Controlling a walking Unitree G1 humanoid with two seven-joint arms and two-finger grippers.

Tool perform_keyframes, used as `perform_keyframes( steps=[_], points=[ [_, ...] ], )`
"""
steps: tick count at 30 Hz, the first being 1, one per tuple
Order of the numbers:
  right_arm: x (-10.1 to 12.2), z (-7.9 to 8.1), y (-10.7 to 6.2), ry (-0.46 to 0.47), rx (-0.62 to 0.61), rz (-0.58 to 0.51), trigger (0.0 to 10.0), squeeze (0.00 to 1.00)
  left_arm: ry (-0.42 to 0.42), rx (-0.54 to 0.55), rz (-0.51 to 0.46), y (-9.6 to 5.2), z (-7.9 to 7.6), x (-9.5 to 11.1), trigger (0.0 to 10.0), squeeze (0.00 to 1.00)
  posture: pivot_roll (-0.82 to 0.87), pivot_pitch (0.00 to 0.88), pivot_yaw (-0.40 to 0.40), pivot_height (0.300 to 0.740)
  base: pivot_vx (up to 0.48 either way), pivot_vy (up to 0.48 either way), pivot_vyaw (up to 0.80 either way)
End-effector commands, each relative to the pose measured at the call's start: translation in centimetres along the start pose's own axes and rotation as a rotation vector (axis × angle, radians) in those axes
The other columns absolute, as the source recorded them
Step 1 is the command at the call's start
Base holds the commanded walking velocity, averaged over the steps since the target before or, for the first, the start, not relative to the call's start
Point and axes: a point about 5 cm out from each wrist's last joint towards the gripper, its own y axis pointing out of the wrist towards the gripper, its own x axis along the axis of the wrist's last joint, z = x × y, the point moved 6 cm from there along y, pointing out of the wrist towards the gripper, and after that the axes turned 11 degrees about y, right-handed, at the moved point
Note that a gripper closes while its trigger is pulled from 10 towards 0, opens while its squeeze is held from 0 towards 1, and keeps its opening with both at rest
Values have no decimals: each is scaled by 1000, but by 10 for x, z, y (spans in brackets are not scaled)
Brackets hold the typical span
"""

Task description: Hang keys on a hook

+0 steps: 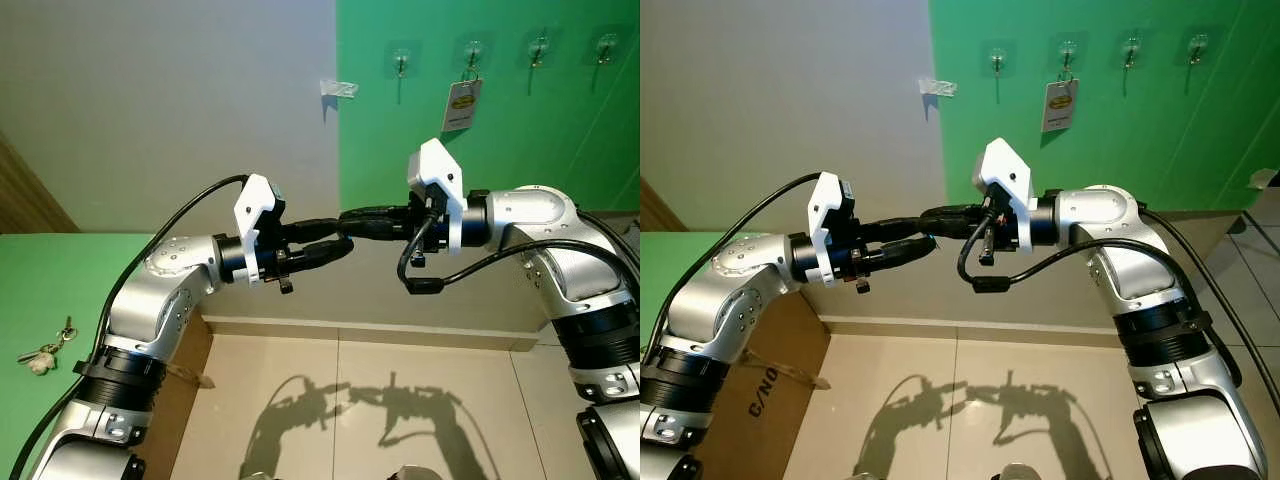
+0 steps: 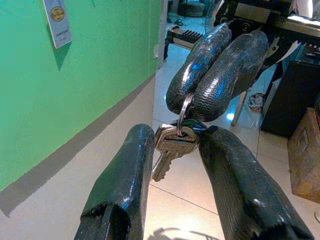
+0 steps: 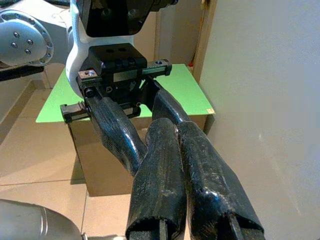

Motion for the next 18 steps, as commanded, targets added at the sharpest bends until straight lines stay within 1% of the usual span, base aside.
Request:
perform_keyframes(
  steps=[1,3,9,11,18],
  points=[
    [20,2,-1,-44,9,-38,0,0,18,-4,13,0,2,1,10000,0,-273,5,105,740,0,0,0],
    [25,4,0,-39,15,-56,0,0,20,-7,5,2,1,1,10000,0,-274,6,104,740,0,0,0],
    [28,5,0,-33,20,-67,0,0,19,-12,4,4,1,0,10000,0,-275,10,105,740,0,0,0],
    [32,7,1,-18,28,-89,0,0,15,-17,4,5,0,-1,10000,0,-276,13,105,740,0,0,0],
    [35,8,0,-14,29,-95,0,0,14,-16,2,6,1,-1,10000,0,-278,15,106,740,0,0,0]
  ],
)
